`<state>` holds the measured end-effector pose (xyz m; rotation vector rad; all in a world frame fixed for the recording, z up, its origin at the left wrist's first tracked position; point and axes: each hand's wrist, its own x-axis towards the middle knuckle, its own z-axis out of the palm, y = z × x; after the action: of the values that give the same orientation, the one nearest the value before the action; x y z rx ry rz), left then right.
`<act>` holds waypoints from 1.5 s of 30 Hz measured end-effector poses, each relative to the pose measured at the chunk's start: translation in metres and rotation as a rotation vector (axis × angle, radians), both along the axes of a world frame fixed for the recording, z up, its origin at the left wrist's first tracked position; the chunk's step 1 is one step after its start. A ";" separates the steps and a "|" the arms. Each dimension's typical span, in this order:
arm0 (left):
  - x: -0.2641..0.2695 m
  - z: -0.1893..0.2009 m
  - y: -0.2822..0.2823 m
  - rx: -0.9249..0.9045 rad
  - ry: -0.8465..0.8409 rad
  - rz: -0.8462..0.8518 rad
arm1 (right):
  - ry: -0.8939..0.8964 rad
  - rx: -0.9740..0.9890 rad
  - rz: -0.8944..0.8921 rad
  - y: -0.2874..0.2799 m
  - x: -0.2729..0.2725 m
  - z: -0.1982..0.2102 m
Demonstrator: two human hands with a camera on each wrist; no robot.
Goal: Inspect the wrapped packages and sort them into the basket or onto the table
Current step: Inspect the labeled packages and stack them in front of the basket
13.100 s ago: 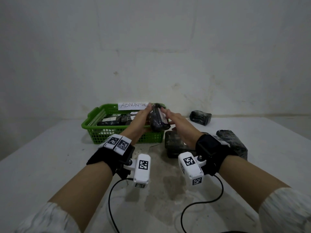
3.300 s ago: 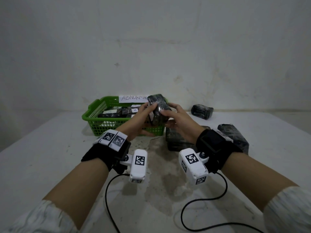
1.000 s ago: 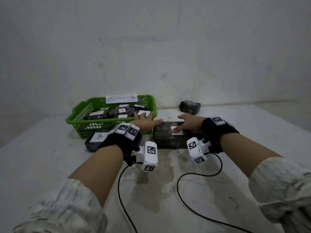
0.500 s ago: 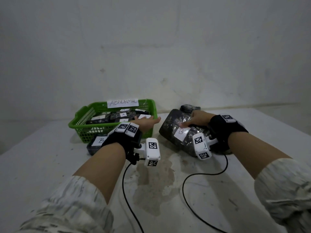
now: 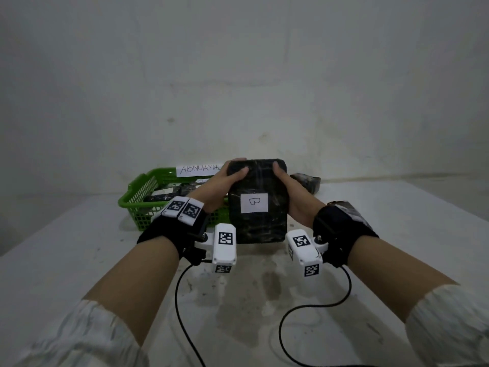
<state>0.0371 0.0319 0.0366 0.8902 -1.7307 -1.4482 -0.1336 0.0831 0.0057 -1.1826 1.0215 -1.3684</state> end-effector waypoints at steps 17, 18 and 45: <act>0.007 -0.006 -0.002 -0.048 0.169 0.062 | -0.141 -0.087 -0.200 -0.007 0.031 0.016; 0.008 -0.007 -0.002 -0.072 0.170 0.087 | -0.146 -0.086 -0.198 -0.008 0.032 0.016; 0.020 -0.033 -0.003 -0.068 0.180 0.152 | -0.041 -0.076 -0.103 -0.014 0.028 -0.001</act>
<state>0.0572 0.0292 0.0039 0.8109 -1.5369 -1.3203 -0.1053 0.0688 0.0048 -1.1667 1.0204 -1.5179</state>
